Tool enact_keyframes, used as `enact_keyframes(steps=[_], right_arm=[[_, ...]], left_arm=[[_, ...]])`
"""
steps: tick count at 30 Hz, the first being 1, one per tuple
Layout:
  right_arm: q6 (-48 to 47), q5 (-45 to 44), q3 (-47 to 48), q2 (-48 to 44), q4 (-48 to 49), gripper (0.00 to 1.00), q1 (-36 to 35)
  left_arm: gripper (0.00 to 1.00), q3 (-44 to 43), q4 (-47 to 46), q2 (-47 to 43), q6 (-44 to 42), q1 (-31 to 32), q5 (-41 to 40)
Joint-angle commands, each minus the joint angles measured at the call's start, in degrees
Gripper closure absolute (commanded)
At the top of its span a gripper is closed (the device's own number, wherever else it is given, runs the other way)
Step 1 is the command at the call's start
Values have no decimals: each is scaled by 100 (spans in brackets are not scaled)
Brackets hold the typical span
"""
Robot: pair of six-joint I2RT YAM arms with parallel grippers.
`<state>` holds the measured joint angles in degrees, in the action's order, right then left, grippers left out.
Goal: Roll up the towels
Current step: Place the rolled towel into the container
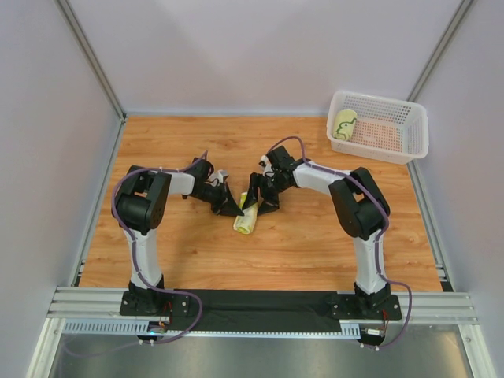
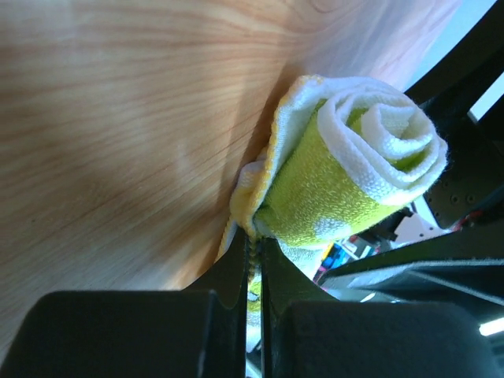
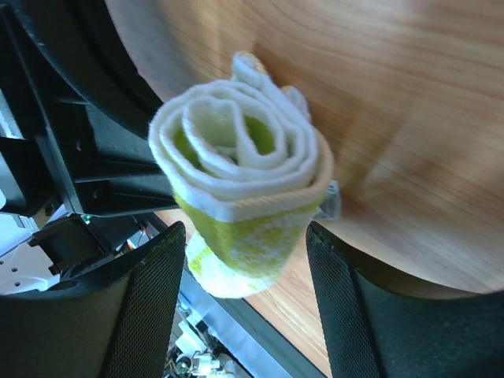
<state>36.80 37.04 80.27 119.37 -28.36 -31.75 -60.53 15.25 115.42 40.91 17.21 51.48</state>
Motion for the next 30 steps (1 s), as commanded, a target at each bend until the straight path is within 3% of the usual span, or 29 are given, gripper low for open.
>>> enact_keyframes(steps=[1, 6, 9, 10, 13, 15, 22, 25, 30], right_arm=[[267, -47, -73, -108, 515, 38, -130], [372, -83, -231, 33, 761, 45, -314], [556, -83, -345, 34, 1086, 58, -323], [609, -91, -363, 16, 1217, 69, -323], [750, -21, -354, -19, 1394, 83, -315], [680, 40, -197, -63, 1395, 88, -306], [92, 1410, 655, -229, 1308, 100, 307], [-654, 1561, 1321, -362, 439, 100, 790], [-1051, 1430, 2325, -327, -573, 100, 1705]], left_arm=[[100, 235, -188, 253, 364, 10, -596], [100, 586, -1136, 288, 1085, -16, -254], [100, 744, -1576, 289, 1464, -51, -130], [100, 771, -1690, 280, 1508, -51, -121], [100, 789, -1753, 131, 1491, -51, -182], [100, 693, -1552, -115, 1219, -51, -331], [77, -221, 135, -932, -37, -43, -613], [66, -599, 925, -1354, -485, -43, -823], [61, -996, 1683, -2030, -1189, -51, -1228]])
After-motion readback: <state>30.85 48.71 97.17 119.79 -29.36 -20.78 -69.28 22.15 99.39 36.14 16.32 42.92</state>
